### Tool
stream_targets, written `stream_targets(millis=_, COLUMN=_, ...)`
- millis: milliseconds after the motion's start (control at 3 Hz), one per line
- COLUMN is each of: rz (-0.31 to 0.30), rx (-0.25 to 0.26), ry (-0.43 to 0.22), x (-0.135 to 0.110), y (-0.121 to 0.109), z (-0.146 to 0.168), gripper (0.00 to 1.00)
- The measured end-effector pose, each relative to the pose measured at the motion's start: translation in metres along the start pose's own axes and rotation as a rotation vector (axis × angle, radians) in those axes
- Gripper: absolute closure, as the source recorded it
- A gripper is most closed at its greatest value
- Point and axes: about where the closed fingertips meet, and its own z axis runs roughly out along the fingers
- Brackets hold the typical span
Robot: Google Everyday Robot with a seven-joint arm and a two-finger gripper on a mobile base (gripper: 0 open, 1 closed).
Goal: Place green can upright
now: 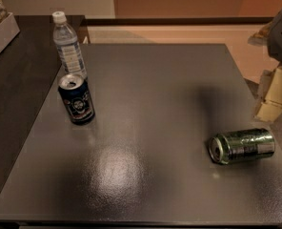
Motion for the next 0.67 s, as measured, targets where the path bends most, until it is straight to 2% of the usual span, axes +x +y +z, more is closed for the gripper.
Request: stream_targets(millis=667, rz=-0.022, rx=0.013, ry=0.005, x=-0.0028, y=0.0008, z=-0.0023, gripper=0.0)
